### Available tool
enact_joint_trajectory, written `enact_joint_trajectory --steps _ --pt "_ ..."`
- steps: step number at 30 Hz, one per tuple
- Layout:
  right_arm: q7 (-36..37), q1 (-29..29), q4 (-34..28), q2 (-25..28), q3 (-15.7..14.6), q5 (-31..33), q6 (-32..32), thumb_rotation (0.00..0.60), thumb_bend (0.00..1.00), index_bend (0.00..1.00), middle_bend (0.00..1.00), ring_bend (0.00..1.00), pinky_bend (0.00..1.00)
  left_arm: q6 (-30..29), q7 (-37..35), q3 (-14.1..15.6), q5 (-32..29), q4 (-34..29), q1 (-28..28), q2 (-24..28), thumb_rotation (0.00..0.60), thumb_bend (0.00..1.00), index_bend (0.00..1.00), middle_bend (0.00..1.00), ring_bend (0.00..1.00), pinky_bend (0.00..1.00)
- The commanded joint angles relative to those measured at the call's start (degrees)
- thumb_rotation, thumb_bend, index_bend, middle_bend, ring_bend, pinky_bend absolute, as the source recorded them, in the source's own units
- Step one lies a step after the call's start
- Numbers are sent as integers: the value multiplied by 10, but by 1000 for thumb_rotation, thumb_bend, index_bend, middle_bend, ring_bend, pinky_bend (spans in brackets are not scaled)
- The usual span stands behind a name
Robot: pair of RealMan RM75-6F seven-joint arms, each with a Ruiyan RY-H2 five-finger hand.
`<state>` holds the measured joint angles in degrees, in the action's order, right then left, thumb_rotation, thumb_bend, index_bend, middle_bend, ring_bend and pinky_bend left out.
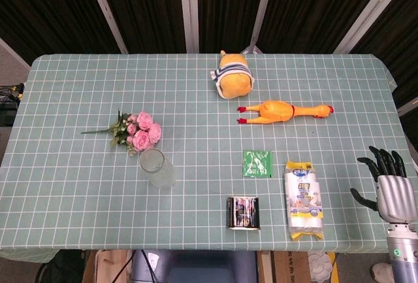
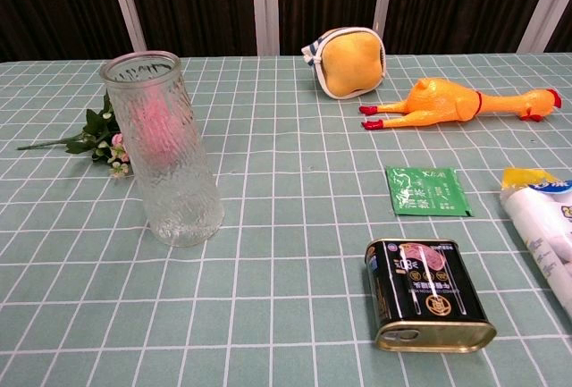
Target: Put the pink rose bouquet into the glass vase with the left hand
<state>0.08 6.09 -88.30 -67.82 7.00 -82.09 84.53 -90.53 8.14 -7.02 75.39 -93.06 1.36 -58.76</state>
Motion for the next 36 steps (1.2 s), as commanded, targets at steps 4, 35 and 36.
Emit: enact_joint_trajectory --steps 4,35,36 --pt "5 -1 0 1 0 3 -1 600 214 287 129 96 12 -5 3 -3 -3 -1 1 0 600 284 258 28 7 62" --pt "-9 0 -17 13 -5 17 -27 600 213 287 130 96 12 110 31 -54 -82 -68 -72 71 600 209 171 24 7 63" --pt "-8 0 -17 14 -5 17 -27 600 214 287 130 96 12 127 38 -62 -94 -77 -84 83 600 209 171 24 7 63"
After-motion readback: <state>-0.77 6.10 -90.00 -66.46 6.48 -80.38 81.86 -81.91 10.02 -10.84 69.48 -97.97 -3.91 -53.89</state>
